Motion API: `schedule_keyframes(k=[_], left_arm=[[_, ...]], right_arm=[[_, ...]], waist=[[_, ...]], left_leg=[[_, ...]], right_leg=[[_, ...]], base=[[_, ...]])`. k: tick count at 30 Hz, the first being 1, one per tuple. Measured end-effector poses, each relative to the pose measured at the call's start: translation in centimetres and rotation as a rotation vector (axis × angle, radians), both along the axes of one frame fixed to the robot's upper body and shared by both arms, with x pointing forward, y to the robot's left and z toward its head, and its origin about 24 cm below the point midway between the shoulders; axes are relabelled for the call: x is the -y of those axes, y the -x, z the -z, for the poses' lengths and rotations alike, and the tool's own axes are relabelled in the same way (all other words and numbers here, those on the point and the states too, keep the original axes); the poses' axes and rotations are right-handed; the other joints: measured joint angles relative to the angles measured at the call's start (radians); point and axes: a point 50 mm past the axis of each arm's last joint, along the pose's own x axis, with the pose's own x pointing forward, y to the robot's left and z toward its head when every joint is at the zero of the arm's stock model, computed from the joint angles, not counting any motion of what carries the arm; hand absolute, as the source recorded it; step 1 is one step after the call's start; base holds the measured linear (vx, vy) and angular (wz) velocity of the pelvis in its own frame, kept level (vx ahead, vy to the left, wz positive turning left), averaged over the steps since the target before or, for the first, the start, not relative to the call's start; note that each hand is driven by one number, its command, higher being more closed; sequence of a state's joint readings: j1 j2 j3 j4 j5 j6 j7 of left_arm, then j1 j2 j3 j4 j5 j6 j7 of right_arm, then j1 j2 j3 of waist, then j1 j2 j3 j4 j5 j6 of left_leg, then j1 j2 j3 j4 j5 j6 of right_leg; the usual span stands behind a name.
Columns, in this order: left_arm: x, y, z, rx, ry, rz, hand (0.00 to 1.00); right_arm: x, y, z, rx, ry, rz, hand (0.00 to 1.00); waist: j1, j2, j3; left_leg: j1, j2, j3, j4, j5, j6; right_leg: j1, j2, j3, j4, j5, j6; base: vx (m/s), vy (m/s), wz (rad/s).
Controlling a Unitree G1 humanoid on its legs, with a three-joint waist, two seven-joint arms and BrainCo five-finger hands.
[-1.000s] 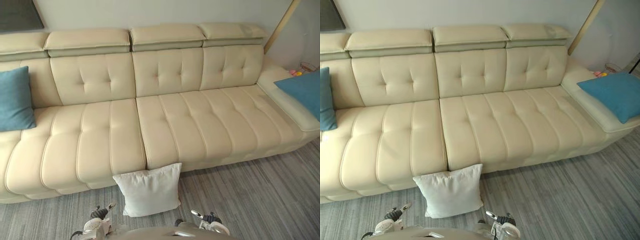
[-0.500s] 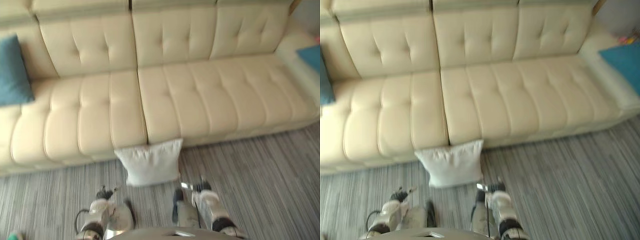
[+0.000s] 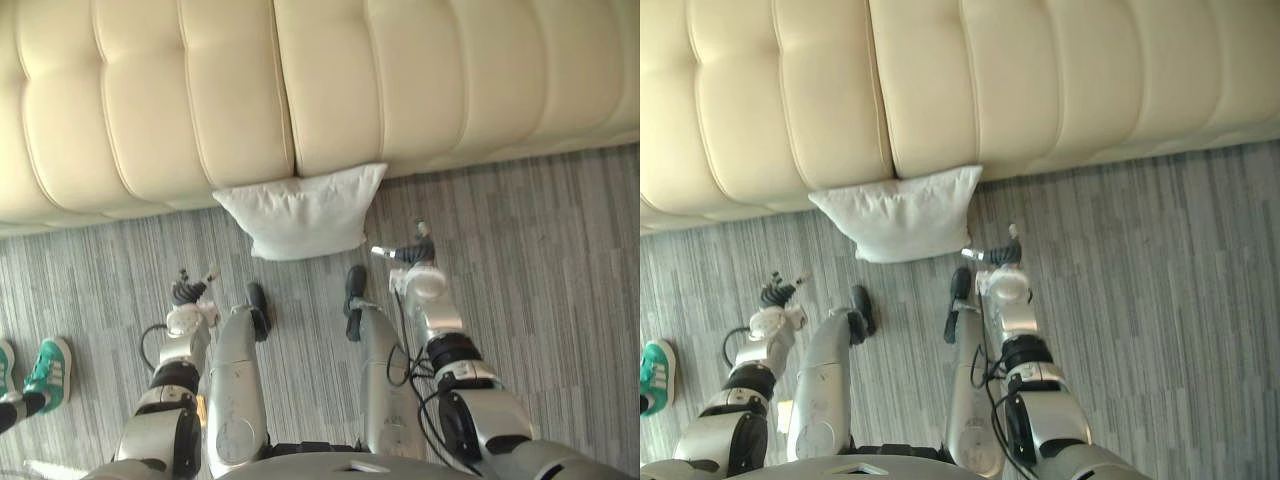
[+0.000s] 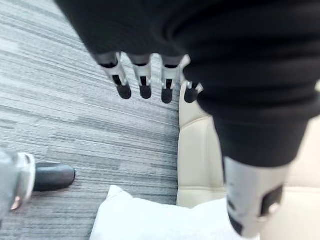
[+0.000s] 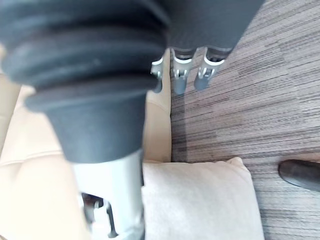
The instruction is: Pick up cushions and gather them together orderly.
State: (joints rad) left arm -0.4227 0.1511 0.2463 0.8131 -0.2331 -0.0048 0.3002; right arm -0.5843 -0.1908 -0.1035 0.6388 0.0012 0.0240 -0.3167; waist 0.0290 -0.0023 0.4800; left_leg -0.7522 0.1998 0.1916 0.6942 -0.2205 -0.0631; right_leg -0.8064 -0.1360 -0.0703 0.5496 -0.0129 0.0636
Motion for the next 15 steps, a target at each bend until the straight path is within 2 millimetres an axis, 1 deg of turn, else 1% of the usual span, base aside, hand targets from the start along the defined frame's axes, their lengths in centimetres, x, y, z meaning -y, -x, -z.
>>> schedule_keyframes(k=[1,2,4,5,6,8,9,11,14,15], left_arm=[[-0.6,-0.9,-1.4,0.049,-0.006,-0.02,0.0],[-0.8,-1.1,-1.8,0.064,-0.007,-0.027,0.0],[-1.7,-2.3,-3.8,0.12,-0.022,-0.048,0.0],[-2.1,-2.9,-4.9,0.15,-0.034,-0.055,0.0],[-2.2,-3.2,-5.4,0.164,-0.039,-0.057,0.0],[-2.7,-4.3,-7.8,0.239,-0.042,-0.07,0.0],[-2.8,-4.4,-8.2,0.253,-0.041,-0.075,0.0],[-2.8,-5.1,-9.8,0.306,-0.031,-0.08,0.0],[-2.7,-5.3,-10.6,0.344,-0.021,-0.086,0.0],[-2.6,-5.4,-11.1,0.362,-0.026,-0.083,0.0]], right_arm=[[0.4,-0.9,-2.2,0.061,0.011,0.005,0.0],[0.6,-1.1,-2.9,0.081,0.017,0.008,0.0],[1.0,-2.0,-6.4,0.188,0.014,0.03,0.0],[1.4,-2.3,-7.8,0.231,0.013,0.047,0.0],[1.6,-2.4,-8.4,0.246,0.02,0.05,0.0],[2.3,-2.7,-11.0,0.311,0.037,0.067,0.0],[2.3,-2.8,-11.4,0.321,0.039,0.069,0.0],[1.9,-3.1,-13.4,0.377,0.022,0.071,0.0],[1.2,-3.4,-14.6,0.408,0.014,0.054,0.0],[0.8,-3.5,-15.0,0.419,0.023,0.046,0.0]], waist=[[0.0,0.0,0.015],[0.001,0.0,0.019],[0.0,0.004,0.047],[-0.001,0.005,0.051],[0.0,0.006,0.051],[0.002,0.008,0.063],[0.001,0.008,0.063],[0.006,0.009,0.064],[0.011,0.009,0.064],[0.011,0.009,0.064]], left_leg=[[-0.05,-0.002,-0.004,0.014,0.005,0.002],[-0.068,-0.002,-0.004,0.019,0.005,0.002],[-0.133,-0.008,-0.014,0.038,0.011,0.005],[-0.176,-0.009,-0.022,0.053,0.014,0.006],[-0.195,-0.009,-0.024,0.061,0.016,0.009],[-0.279,-0.007,-0.041,0.109,0.017,0.01],[-0.297,-0.007,-0.044,0.12,0.017,0.01],[-0.38,-0.005,-0.056,0.165,0.017,0.01],[-0.441,0.001,-0.057,0.197,0.018,0.014],[-0.465,0.001,-0.058,0.203,0.018,0.024]], right_leg=[[-0.053,-0.005,0.001,0.023,0.0,-0.001],[-0.072,-0.006,0.002,0.032,0.0,-0.001],[-0.138,-0.014,0.002,0.064,-0.003,-0.004],[-0.177,-0.017,-0.001,0.081,-0.005,-0.005],[-0.197,-0.017,-0.001,0.091,-0.006,-0.005],[-0.274,-0.022,-0.003,0.144,-0.018,-0.007],[-0.291,-0.023,-0.003,0.155,-0.02,-0.007],[-0.373,-0.025,0.003,0.206,-0.025,-0.007],[-0.435,-0.027,0.008,0.241,-0.027,-0.005],[-0.46,-0.028,0.008,0.249,-0.03,-0.001]], base=[[-0.04,-0.03,0.07],[-0.05,-0.035,0.08],[-0.04,-0.024,0.13],[-0.04,-0.012,0.15],[-0.03,-0.005,0.15],[-0.02,-0.002,0.15],[-0.02,-0.006,0.13],[-0.04,-0.017,0.08],[-0.04,-0.016,0.04],[-0.05,-0.018,0.05]])
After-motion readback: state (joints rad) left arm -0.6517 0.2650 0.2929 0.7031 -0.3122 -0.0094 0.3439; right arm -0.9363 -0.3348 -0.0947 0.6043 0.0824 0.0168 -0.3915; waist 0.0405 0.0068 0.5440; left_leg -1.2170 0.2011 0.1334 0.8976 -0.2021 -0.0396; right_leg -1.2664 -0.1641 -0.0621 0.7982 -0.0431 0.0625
